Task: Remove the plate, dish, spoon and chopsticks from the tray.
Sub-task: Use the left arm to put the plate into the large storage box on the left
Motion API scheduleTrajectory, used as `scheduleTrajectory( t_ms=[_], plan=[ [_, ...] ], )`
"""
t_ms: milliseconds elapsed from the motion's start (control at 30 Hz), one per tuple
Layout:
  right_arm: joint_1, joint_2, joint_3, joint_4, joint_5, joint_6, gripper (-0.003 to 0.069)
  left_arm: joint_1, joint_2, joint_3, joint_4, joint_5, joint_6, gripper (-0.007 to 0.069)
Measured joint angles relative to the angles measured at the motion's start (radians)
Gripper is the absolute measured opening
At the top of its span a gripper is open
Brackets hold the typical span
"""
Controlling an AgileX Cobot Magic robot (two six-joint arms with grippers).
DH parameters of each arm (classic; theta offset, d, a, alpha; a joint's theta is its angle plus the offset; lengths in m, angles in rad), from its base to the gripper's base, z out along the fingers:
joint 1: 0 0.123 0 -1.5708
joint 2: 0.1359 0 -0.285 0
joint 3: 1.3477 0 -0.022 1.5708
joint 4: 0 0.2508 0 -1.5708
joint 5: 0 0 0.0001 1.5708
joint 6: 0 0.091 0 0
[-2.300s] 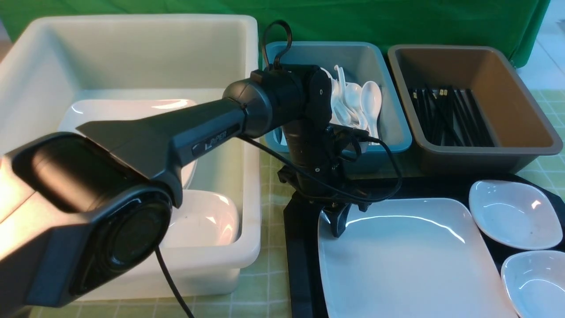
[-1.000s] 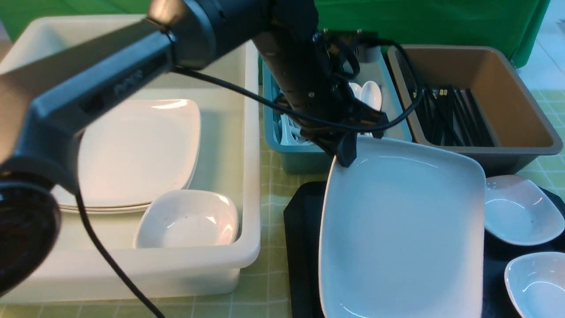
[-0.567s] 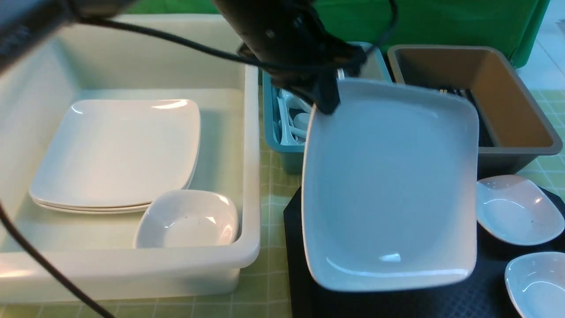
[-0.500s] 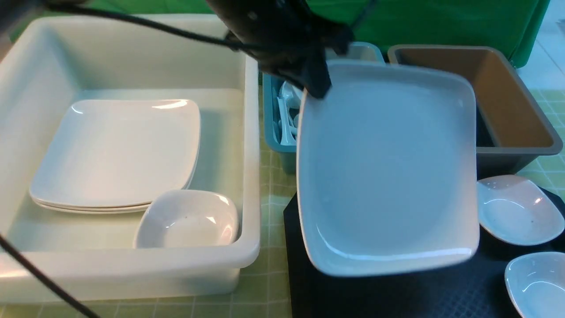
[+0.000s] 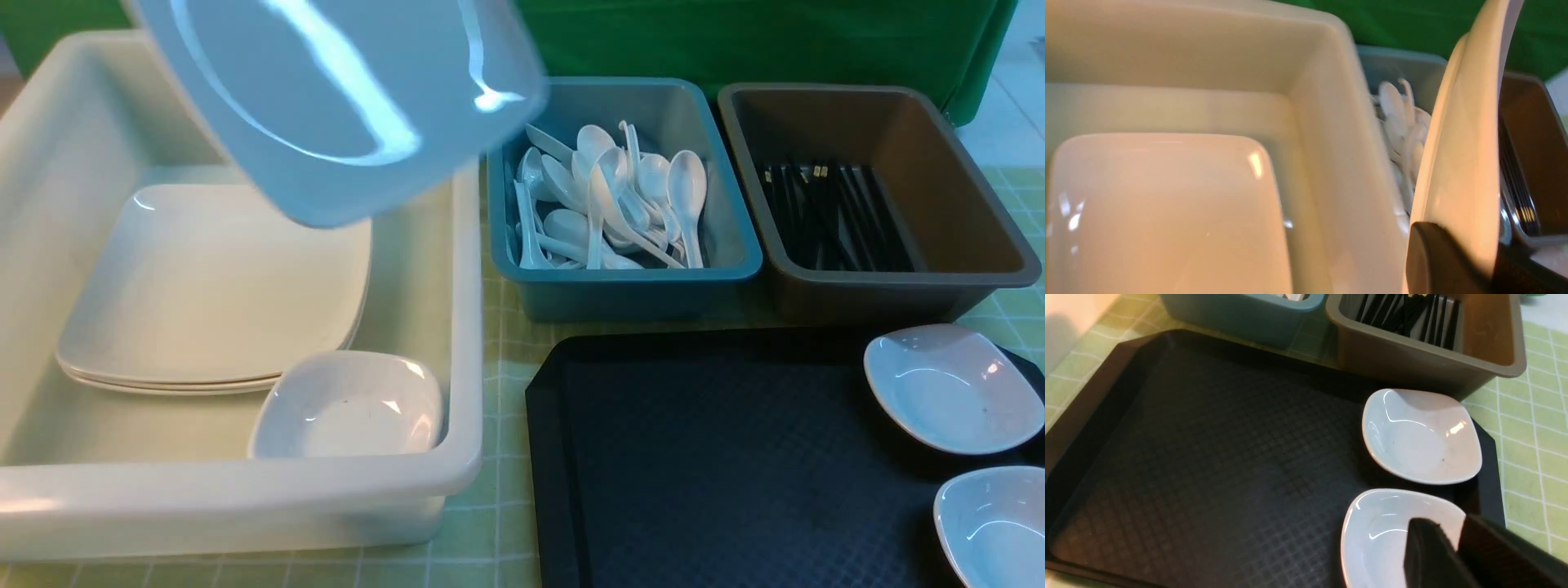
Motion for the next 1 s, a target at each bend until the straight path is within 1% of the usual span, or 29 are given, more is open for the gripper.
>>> scheduleTrajectory(
  t_ms=[33, 67, 100, 133, 167, 200, 300, 333, 433, 567, 667, 733, 800, 1000],
  plan=[
    [0.0, 0.0, 0.0, 0.0, -0.001, 0.0, 0.0116, 0.04, -0.014, 0.03, -0.019, -0.001, 0.0, 0.0008],
    [0.0, 0.0, 0.0, 0.0, -0.002, 0.0, 0.0116, 0.05, -0.02, 0.038, -0.022, -0.001, 0.0, 0.0008],
    [0.0, 0.0, 0.0, 0.0, -0.006, 0.0, 0.0116, 0.119, -0.044, 0.102, -0.038, -0.003, -0.001, 0.0008],
    [0.0, 0.0, 0.0, 0.0, -0.011, 0.0, 0.0116, 0.163, -0.066, 0.178, -0.052, -0.01, -0.001, 0.0008],
    [0.0, 0.0, 0.0, 0.0, -0.012, 0.0, 0.0116, 0.17, -0.073, 0.19, -0.053, -0.015, -0.001, 0.0008],
    [0.0, 0.0, 0.0, 0.0, -0.018, 0.0, 0.0116, 0.225, -0.099, 0.303, -0.063, -0.045, -0.002, 0.0008],
    [0.0, 0.0, 0.0, -0.001, -0.031, 0.0, 0.0118, 0.28, -0.13, 0.451, -0.088, -0.122, -0.007, 0.0008],
    [0.0, 0.0, 0.0, -0.001, -0.033, 0.0, 0.012, 0.305, -0.144, 0.542, -0.12, -0.185, -0.008, 0.0008],
    [0.0, 0.0, 0.0, -0.001, -0.037, 0.0, 0.0123, 0.321, -0.156, 0.704, -0.206, -0.335, -0.008, 0.0008],
    [0.0, 0.0, 0.0, -0.001, -0.037, 0.0, 0.0124, 0.321, -0.158, 0.872, -0.314, -0.468, 0.029, 0.0009],
    [0.0, 0.0, 0.0, -0.001, -0.037, 0.0, 0.0124, 0.321, -0.159, 0.933, -0.342, -0.529, 0.057, 0.0009],
    [0.0, 0.0, 0.0, -0.001, -0.037, 0.0, 0.0124, 0.321, -0.159, 0.985, -0.354, -0.596, 0.092, 0.0011],
    [0.0, 0.0, 0.0, -0.001, -0.037, 0.0, 0.0124, 0.321, -0.159, 0.999, -0.363, -0.619, 0.113, 0.0011],
    [0.0, 0.0, 0.0, -0.001, -0.037, 0.001, 0.0128, 0.32, -0.157, 1.002, -0.401, -0.617, 0.183, 0.0011]
  ],
)
